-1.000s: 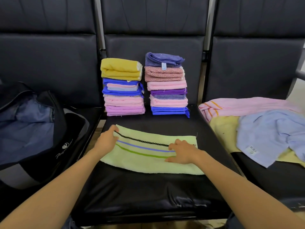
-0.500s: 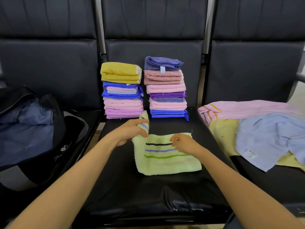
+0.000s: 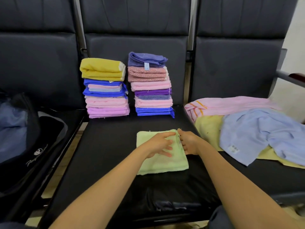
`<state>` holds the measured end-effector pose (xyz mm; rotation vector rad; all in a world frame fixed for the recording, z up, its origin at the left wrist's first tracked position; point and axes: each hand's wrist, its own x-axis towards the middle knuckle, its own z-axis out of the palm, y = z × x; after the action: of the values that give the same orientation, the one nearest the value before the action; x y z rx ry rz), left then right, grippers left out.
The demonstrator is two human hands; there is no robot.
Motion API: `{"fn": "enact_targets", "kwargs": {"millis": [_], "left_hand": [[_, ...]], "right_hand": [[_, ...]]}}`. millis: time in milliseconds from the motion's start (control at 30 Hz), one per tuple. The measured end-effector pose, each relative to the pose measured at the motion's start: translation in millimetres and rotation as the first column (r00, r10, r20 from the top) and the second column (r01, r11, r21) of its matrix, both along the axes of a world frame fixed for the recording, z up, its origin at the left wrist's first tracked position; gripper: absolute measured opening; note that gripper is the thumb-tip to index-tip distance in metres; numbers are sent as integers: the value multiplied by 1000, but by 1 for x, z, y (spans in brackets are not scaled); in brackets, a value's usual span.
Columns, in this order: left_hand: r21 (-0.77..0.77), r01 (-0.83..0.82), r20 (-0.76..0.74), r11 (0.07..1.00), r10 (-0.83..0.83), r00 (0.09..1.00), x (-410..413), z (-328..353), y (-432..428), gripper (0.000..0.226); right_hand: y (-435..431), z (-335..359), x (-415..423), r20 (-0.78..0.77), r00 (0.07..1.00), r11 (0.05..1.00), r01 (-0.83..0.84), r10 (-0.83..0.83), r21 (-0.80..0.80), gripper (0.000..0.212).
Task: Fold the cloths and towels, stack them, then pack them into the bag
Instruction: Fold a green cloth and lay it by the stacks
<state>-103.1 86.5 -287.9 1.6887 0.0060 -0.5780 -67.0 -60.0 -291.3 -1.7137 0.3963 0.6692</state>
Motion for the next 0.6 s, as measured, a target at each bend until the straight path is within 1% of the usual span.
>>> {"fn": "enact_targets", "kwargs": {"millis": [33,67,100,133,167,200,233,267,300,333,367,400,467,533,600], "left_hand": [[-24,-57,25,998,58,998,0,-1,5,40],[-5,-130,81,991,130,988,0,-3,11,37],[76,-218,162,973,204,965,1,-7,20,37],[197,-306,249,931,254,934,4,-12,30,38],[313,-375,305,872,281,910,4,-17,40,40],[408,-414,309,814,303,901,4,-21,48,45],[465,-417,254,781,333,908,1,-23,54,54],[470,-398,158,788,369,916,-2,-25,59,64],[419,-377,53,826,392,918,-6,-27,62,69],[339,-364,-32,867,398,917,-11,-27,63,63],[276,-344,-93,897,382,920,-13,-31,64,52],[243,-330,-111,912,364,925,-14,-34,64,42],[163,-329,-124,930,350,928,-17,-38,65,42],[45,-332,-159,942,335,929,-18,-37,66,43],[-64,-336,-160,940,323,933,-21,-27,68,39]], "right_hand": [[-1,-1,1,18,1000,999,-21,22,-29,43],[-2,-3,1,39,997,996,-57,60,-69,37],[-2,-4,1,53,993,986,-99,107,-132,36],[-1,-5,1,61,987,971,-134,149,-195,40],[1,-5,1,63,983,957,-154,174,-246,45],[3,-5,1,71,980,945,-160,187,-285,47],[6,-5,0,84,975,927,-164,204,-337,46],[9,-4,-1,102,963,889,-183,247,-420,43],[13,-4,-2,108,944,819,-210,313,-533,43],[16,-5,-3,102,918,732,-234,382,-640,44],[18,-6,-4,97,900,653,-231,425,-721,48],[21,-8,-5,95,889,593,-216,449,-776,55],[24,-13,-7,106,879,538,-185,464,-822,64],[27,-16,-8,117,868,512,-170,482,-842,65],[30,-18,-9,123,851,479,-162,510,-863,64]]}}
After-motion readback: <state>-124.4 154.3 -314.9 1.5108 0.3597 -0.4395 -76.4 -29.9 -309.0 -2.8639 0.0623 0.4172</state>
